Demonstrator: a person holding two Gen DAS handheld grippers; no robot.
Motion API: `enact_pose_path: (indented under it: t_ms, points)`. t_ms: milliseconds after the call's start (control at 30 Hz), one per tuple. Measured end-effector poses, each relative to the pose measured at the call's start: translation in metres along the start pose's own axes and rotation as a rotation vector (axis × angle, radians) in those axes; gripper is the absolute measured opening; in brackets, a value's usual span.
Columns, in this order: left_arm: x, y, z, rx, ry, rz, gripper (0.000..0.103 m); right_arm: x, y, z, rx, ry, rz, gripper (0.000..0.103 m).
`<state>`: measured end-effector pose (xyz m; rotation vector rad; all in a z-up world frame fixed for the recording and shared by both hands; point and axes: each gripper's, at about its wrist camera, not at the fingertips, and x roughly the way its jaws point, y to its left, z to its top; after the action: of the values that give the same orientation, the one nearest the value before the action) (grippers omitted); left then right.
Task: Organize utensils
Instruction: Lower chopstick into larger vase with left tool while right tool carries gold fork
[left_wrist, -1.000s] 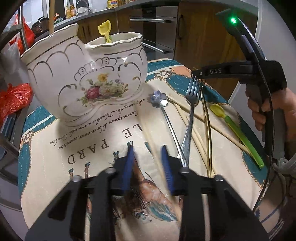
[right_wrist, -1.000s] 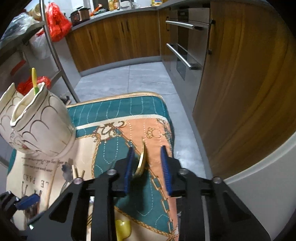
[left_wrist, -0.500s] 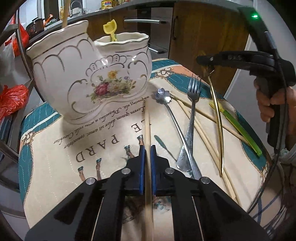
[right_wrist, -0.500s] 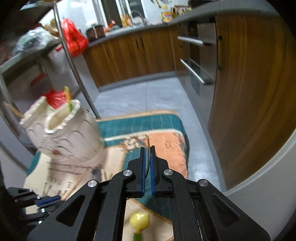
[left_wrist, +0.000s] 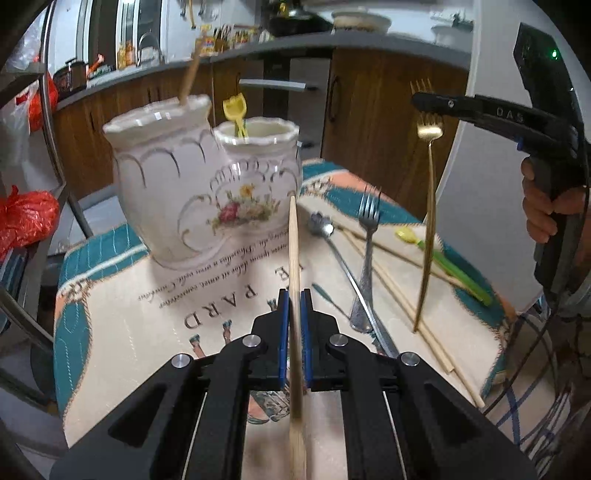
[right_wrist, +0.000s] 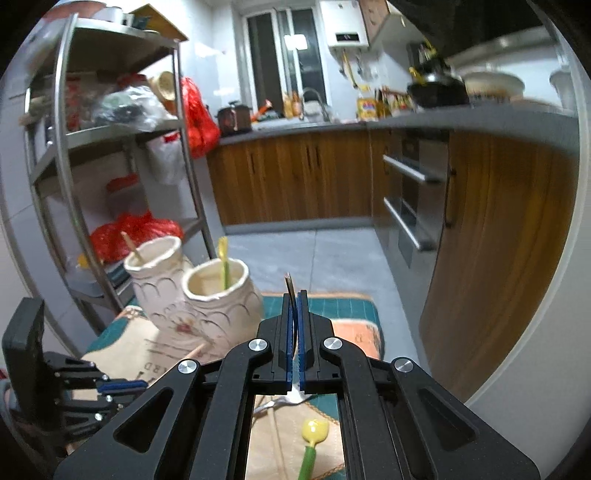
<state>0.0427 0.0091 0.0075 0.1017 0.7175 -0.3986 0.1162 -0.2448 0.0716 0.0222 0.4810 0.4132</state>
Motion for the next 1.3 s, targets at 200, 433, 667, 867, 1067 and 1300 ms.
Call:
enact_pose_path:
  t_ms: [200,433,667,867,1067,1300]
  points:
    - [-0.033,0.001,0.008,0.045,-0.144,-0.006,0.006,-0.018,0.009,0.012,-0.022,-0.074,-0.005,0.003]
    - [-0.077,0.007,0.011,0.073,-0.341,-0.009,0.006,-0.023,0.023,0.029,-0.034,-0.114,0.016,0.003]
    - [-0.102,0.039,0.048,-0.001,-0.505,-0.006,0.006,-0.013,0.027,0.054,-0.007,-0.132,0.023,0.003]
    - [-0.089,0.075,0.092,-0.085,-0.558,-0.036,0.006,-0.006,0.029,0.080,0.015,-0.162,0.018,0.003]
    - [-0.052,0.110,0.122,-0.222,-0.563,-0.079,0.006,0.006,0.023,0.107,0.055,-0.229,-0.022,0.003]
    - [-0.013,0.113,0.133,-0.255,-0.563,-0.025,0.006,0.025,0.018,0.116,0.091,-0.284,-0.084,0.003]
